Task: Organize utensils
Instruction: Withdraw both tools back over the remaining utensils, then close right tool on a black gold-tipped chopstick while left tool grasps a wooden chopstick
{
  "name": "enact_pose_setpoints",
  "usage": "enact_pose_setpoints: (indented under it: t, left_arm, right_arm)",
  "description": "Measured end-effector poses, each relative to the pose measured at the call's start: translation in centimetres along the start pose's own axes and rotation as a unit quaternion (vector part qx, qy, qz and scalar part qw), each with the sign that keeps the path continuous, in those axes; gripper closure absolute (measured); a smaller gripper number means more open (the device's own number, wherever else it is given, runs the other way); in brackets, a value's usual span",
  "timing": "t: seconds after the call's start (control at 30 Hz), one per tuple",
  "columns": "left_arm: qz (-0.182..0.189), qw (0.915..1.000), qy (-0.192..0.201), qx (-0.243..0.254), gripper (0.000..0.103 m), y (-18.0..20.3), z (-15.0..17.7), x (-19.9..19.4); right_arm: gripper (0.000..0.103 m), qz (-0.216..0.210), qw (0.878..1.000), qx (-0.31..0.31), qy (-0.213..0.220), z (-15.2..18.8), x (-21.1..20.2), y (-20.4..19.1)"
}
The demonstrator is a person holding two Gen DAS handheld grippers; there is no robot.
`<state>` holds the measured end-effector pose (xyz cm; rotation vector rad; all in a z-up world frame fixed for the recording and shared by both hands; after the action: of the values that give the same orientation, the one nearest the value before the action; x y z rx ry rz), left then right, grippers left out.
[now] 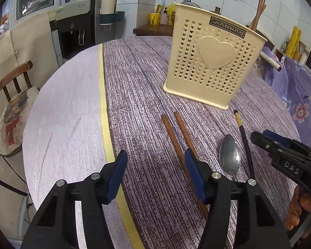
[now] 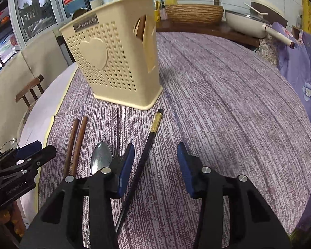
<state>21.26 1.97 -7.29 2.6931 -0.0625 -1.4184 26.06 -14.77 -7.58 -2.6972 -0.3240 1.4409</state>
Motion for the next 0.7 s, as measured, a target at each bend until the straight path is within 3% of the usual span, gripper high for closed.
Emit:
enact_pose_setpoints:
  t: [0.37,0.5,0.7]
  left_arm:
    - [0.003,0.9999,-0.016,0.006,0.051,0.8,0.1,1.0]
    - [-0.003,0.9997,-0.019,0.013,0.052,1.2,-0.3,1.5]
    - [-0.025,0.9991,-0.025,0.024,0.056,1.6,-0.5,2.4]
  right_arm:
    - [0.067,0.020,1.000,-0.004,-0.022,-0.4,2.0,-0.9]
    - [0.073,0.027,0.999,-0.014,-0.022,-0.4,1.9,-0.8]
    - [0.074,0.025,0.999,-0.015,-0.023,-0.3,1.8,-0.5]
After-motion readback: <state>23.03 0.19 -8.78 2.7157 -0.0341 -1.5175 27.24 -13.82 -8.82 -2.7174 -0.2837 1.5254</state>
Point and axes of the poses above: each gripper's, at about its wrist camera, not at the fingertips, and x roughly the way its jaws point, y to its right, z to its underside, the point moved 2 cm from there along x, roughly the way its jaws point, and after that the axes turned 6 degrees about -y, right-handed, at the moved point
